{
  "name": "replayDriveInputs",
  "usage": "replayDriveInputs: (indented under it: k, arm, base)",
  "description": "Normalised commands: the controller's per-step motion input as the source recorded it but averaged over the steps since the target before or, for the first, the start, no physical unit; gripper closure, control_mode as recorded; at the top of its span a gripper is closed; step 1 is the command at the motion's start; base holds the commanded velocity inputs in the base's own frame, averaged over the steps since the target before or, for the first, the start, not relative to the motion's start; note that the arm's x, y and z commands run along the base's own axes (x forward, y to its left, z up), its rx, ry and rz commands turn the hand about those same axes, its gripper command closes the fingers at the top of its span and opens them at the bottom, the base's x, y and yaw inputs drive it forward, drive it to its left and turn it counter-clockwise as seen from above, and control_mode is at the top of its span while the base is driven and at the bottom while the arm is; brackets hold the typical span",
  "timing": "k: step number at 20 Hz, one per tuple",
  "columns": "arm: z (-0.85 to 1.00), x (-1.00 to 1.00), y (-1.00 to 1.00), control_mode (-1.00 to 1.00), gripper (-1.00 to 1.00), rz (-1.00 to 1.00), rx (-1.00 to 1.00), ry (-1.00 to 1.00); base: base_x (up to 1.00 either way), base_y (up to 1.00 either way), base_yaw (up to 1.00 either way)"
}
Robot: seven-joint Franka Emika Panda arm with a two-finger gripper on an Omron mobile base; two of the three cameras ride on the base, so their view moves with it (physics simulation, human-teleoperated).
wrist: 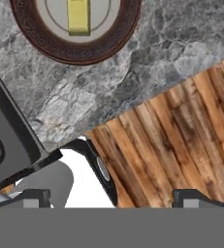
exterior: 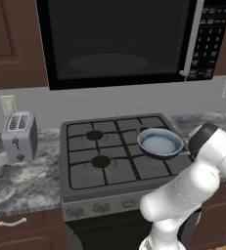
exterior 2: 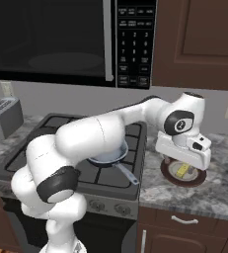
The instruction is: Pick up the butter stick and place it in the pan. Then turn on the burner for the pan.
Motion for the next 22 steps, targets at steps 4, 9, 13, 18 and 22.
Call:
replayDriveInputs:
  k: [4, 9, 13, 18, 22]
  arm:
    - [-0.61, 0.55, -0.05, -1.0, -1.0, 0.0, 0.14, -0.14]
    - [-0.5, 0.33, -0.03, -1.0, -1.0, -0.01, 0.0, -0.12]
    - [-0.31, 0.04, -0.12, -1.0, -1.0, -0.12, -0.12, -0.01]
    - [-0.26, 0.09, -0.16, -1.0, -1.0, -0.15, -0.17, 0.0]
    - [-0.34, 0.17, -0.11, -1.0, -1.0, -0.13, -0.18, 0.0]
  base:
    - [0.0, 0.0, 0.0]
    - [0.0, 0.0, 0.0]
    - [0.0, 0.0, 0.0]
    - [0.0, 0.0, 0.0]
    - [0.0, 0.0, 0.0]
